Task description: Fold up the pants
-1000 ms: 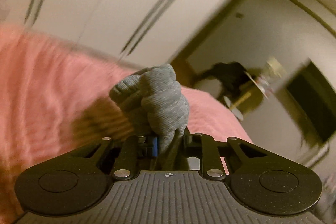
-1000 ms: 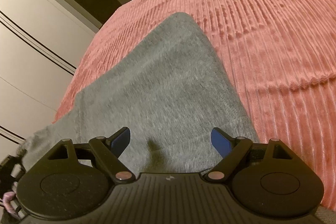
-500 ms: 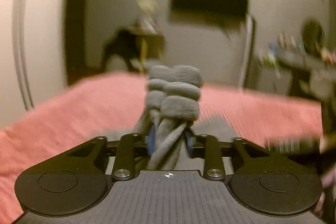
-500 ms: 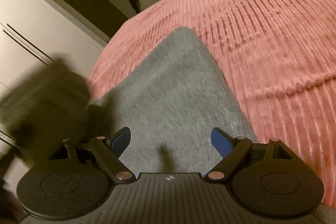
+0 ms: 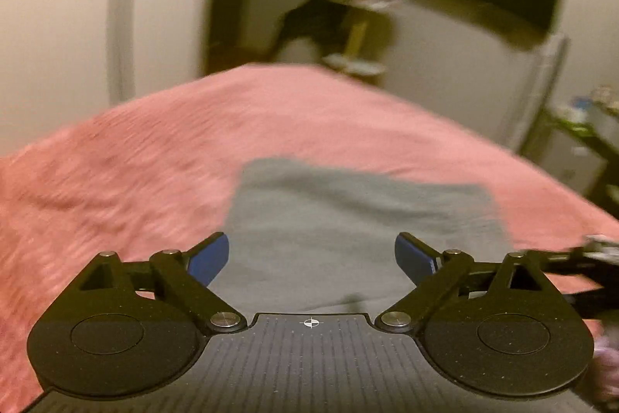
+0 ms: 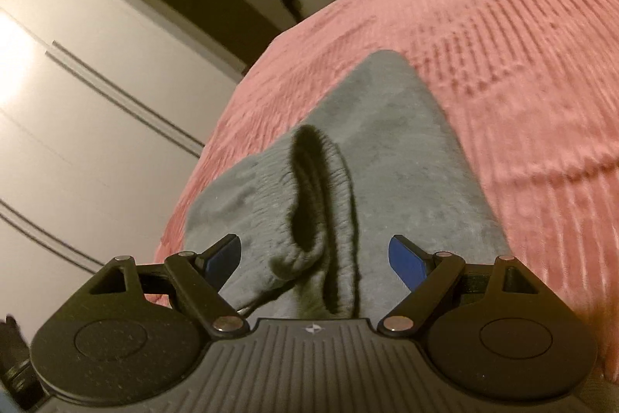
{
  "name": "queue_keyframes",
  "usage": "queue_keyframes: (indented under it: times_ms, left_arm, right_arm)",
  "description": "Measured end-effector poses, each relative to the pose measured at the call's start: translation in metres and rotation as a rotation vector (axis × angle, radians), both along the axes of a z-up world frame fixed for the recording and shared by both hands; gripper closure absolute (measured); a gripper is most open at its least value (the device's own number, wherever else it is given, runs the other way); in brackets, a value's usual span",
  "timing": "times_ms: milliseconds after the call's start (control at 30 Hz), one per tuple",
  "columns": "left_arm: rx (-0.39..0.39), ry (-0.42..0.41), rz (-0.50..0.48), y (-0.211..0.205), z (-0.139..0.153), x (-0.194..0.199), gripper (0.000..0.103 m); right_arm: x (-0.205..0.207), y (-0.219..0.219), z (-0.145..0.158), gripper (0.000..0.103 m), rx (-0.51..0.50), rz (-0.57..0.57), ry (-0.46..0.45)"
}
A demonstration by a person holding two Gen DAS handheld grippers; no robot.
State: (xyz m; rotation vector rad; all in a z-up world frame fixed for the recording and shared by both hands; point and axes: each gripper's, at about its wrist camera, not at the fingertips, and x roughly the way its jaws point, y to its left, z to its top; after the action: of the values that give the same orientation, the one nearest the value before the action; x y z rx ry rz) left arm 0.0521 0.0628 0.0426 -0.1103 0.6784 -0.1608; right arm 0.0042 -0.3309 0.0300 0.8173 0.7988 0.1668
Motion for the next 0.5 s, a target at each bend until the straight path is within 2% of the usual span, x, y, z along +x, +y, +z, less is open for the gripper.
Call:
queue_keyframes:
  times_ms: [100, 167, 333, 500]
  left_arm:
    - [-0.083, 0.116, 0.049, 0.014, -0.020, 0.011, 0.007]
    - [-0.096, 0.156, 0.055, 0.013, -0.028, 0.016, 0.007]
    - [-0.106, 0.179, 0.058, 0.010, -0.033, 0.018, 0.006]
    - [-0.171, 0.201, 0.092, 0.023, -0.038, 0.021, 0.006]
  right_arm:
    - [0.009, 0.002, -0.008, 0.018, 0.031, 0.037, 0.058]
    - [0.017, 0.000, -0.016, 0.019, 0.078, 0.056, 0.114]
    - [0.035, 0.000, -0.032, 0.020, 0.165, 0.091, 0.189]
    - [0.053, 0.005, -0.044, 0.024, 0.245, 0.113, 0.204]
